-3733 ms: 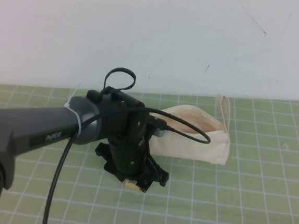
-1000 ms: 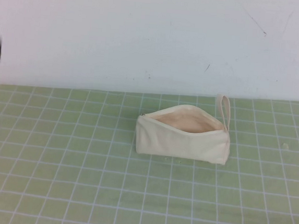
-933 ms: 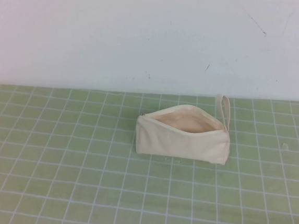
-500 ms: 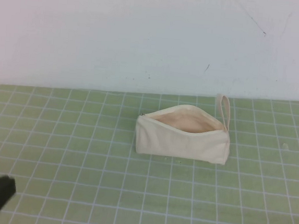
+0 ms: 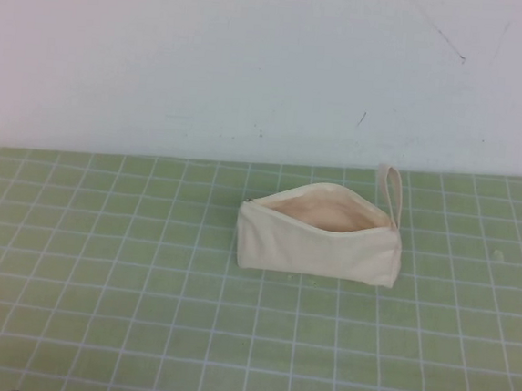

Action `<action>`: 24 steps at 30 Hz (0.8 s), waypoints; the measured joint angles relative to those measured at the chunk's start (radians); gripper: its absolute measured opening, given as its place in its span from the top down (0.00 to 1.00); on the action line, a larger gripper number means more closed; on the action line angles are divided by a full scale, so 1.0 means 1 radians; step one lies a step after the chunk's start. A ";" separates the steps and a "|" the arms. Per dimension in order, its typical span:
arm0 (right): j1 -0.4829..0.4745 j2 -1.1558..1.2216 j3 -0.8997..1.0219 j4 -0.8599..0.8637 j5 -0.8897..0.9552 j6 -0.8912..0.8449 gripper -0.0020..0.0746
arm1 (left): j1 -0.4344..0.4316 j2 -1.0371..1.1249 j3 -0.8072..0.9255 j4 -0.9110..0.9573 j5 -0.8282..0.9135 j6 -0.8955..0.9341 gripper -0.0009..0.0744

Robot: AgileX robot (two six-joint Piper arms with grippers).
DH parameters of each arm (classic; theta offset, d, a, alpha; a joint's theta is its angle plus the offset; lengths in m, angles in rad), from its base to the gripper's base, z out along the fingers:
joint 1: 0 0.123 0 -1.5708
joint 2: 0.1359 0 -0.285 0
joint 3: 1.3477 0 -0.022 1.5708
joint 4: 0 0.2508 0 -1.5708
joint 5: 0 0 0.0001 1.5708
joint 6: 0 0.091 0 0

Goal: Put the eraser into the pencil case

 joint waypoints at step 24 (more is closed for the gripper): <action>0.000 0.000 0.000 0.000 0.000 0.000 0.97 | 0.456 -0.343 0.213 -0.224 -0.040 0.257 0.99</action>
